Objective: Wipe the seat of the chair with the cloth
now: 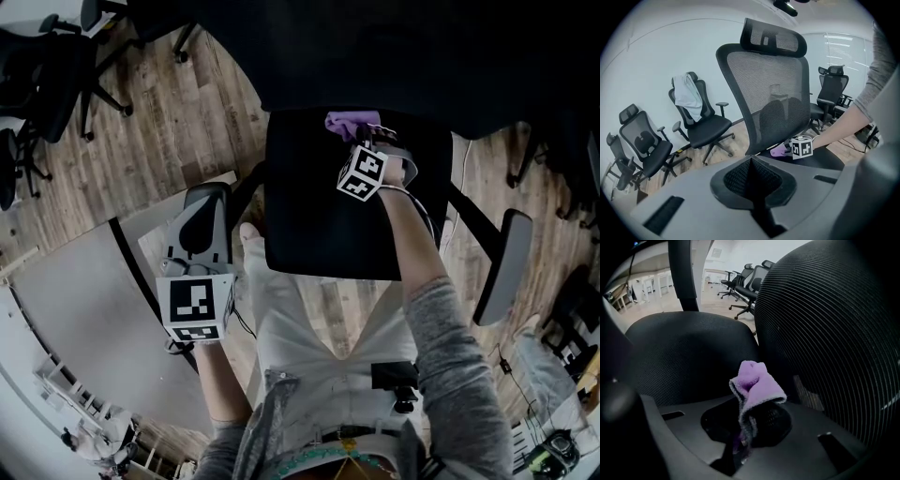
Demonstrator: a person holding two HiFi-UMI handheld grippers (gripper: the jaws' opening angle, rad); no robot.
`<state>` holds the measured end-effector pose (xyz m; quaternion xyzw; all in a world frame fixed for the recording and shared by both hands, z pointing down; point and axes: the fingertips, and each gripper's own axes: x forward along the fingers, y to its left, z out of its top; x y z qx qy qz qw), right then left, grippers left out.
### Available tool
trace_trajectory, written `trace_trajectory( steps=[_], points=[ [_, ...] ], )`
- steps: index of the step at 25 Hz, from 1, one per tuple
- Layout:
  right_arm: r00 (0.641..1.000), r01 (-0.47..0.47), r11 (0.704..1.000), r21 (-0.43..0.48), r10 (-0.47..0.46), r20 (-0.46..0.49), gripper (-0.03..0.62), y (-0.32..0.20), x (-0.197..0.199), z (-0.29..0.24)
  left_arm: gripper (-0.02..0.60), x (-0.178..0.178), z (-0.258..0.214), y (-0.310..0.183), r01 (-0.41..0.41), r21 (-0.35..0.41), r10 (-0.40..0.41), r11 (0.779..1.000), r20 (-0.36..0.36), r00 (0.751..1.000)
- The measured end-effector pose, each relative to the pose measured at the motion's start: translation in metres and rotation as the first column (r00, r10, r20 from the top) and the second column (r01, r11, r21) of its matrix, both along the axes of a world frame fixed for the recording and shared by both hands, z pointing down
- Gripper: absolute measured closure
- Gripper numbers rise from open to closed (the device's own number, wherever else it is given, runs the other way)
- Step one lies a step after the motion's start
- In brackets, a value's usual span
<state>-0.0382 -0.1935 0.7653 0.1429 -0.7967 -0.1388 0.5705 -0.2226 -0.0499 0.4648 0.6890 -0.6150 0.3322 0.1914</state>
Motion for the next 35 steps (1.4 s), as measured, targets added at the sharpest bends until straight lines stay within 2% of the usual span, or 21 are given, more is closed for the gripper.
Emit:
trace_trajectory(
  steps=[17, 35],
  points=[
    [0.998, -0.059, 0.998, 0.004, 0.059, -0.019, 0.546, -0.008, 0.041, 0.001, 0.574, 0.001, -0.001, -0.001, 0.001, 0.012, -0.001, 1.000, 0.022, 1.000],
    [0.994, -0.087, 0.996, 0.017, 0.088, -0.065, 0.546, -0.012, 0.078, -0.002, 0.574, 0.002, -0.001, -0.002, 0.006, -0.004, -0.006, 1.000, -0.003, 1.000]
  ],
)
